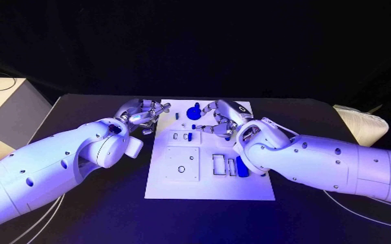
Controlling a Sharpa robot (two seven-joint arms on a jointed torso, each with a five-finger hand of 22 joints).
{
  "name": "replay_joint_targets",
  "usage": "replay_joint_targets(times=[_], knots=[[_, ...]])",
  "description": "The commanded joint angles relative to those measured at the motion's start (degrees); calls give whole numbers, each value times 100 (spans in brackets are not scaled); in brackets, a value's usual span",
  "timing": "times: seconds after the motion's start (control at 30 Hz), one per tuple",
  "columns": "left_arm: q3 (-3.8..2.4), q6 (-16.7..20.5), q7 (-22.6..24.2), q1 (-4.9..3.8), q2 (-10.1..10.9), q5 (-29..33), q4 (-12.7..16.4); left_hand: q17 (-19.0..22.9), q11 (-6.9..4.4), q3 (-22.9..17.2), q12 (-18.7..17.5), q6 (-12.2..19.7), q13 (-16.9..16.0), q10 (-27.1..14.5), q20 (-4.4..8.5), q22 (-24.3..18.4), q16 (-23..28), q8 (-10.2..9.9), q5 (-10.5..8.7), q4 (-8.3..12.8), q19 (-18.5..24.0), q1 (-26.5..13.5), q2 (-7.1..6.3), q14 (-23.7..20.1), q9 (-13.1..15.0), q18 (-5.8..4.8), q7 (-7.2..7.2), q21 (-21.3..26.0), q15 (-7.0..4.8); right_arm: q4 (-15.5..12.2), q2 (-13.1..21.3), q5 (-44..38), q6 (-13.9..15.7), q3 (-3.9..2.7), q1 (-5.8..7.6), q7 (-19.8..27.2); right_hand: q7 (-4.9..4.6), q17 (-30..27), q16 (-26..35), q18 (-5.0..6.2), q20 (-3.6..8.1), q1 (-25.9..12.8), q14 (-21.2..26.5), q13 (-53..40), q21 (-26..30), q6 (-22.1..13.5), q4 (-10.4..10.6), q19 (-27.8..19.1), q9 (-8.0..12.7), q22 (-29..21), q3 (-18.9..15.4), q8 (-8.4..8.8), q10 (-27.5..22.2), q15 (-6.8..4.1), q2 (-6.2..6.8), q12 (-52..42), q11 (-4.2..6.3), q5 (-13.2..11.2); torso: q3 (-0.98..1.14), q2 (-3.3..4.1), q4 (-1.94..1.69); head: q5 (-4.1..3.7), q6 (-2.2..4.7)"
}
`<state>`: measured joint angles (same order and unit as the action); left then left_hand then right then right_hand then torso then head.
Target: Assemble the parts on the task board
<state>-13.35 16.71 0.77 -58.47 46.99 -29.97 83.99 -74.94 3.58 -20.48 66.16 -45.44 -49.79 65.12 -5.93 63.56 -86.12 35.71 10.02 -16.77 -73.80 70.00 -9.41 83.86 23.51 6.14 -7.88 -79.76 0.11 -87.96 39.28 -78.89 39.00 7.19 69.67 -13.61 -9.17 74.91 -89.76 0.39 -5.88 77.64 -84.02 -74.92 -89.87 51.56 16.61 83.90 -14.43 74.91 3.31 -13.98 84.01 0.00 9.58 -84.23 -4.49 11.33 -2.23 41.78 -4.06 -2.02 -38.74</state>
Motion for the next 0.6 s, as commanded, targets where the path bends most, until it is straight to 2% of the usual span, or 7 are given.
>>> replay_joint_targets(times=[0.03, 0.13, 0.23, 0.33, 0.43, 0.5, 0.6], knots=[[-9, -677, -1036, -83, -112, -947, -114, -657, -39, -23, 222, -12, -265, 179, 28, 194, -71, 109, 38, 32, -138, 29, 38, 247, 44, -104, 35, -91, -39, -27, 147, 989, 237, -14, 86, 1010, 6, 1509, -24, -39, -27, 108, -598, -962, -13, 37, -5, 610, -9, 1509, 98, -43, 9, 24, -56, 21, 6, 212, 53, -82, 34, 46, -14], [-7, -1179, -1643, -212, -288, -1347, -306, -740, -50, -93, 277, 35, -333, 224, 50, 298, -101, 103, 47, 21, -208, 92, 41, 289, 38, -126, 37, -139, -56, 31, 339, 1229, 249, -33, 207, 1174, 23, 1509, -24, -39, -13, 159, -598, -970, -13, 76, -2, 610, -19, 1509, 185, -88, 21, 9, -98, 8, 21, 418, 79, -131, 58, 107, -18], [-4, -1565, -2119, -328, -471, -1685, -477, -811, -48, -87, 316, 28, -378, 262, 56, 369, -129, 110, 25, 2, -257, 24, 36, 324, 38, -141, 35, -172, -56, 132, 456, 1406, 221, -41, 308, 1237, 30, 1509, -24, -38, -9, 157, -598, -968, -9, 97, -1, 609, -26, 1506, 195, -106, 21, 5, -90, 9, 27, 457, 104, -169, 83, 151, -40], [-4, -1831, -2431, -399, -602, -2013, -576, -839, -49, -40, 353, 2, -418, 295, 59, 407, -140, 134, 11, 1, -283, -111, 10, 339, 50, -149, 42, -192, -57, 190, 520, 1499, 228, -45, 358, 1288, 33, 1509, -24, -31, -6, 145, -598, -953, 17, 106, 4, 596, -30, 1486, 206, -116, 5, 2, -99, 25, 30, 484, 123, -190, 97, 183, -57], [-1, -2114, -2679, -504, -769, -2384, -707, -870, -64, -7, 396, -41, -476, 338, 66, 442, -150, 166, 8, 1, -306, -175, -8, 354, 80, -155, 60, -208, -68, 245, 573, 1570, 225, -52, 406, 1320, 27, 1500, -21, -6, -1, 118, -596, -911, 108, 63, 2, 554, -28, 1417, 225, -105, -42, -1, -91, 71, 29, 563, 155, -202, 123, 223, -51], [36, -2260, -2785, -600, -889, -2546, -815, -882, -75, 14, 417, -76, -504, 356, 72, 454, -154, 194, 9, 1, -315, -225, 2, 360, 111, -157, 75, -214, -77, 272, 598, 1615, 209, -56, 440, 1315, 24, 1494, -19, -1, -1, 110, -594, -897, 125, 48, 3, 546, -26, 1405, 225, -99, -58, 0, -81, 87, 26, 570, 178, -210, 136, 253, -54], [139, -2446, -2889, -753, -1068, -2742, -985, -880, -89, 24, 416, -109, -497, 350, 80, 459, -152, 229, 11, 4, -317, -248, 14, 359, 152, -158, 93, -217, -87, 299, 634, 1690, 177, -62, 481, 1275, 18, 1484, -15, 6, -2, 91, -591, -877, 150, 20, 5, 534, -22, 1387, 224, -87, -81, 3, -68, 110, 21, 577, 198, -218, 149, 275, -69]])
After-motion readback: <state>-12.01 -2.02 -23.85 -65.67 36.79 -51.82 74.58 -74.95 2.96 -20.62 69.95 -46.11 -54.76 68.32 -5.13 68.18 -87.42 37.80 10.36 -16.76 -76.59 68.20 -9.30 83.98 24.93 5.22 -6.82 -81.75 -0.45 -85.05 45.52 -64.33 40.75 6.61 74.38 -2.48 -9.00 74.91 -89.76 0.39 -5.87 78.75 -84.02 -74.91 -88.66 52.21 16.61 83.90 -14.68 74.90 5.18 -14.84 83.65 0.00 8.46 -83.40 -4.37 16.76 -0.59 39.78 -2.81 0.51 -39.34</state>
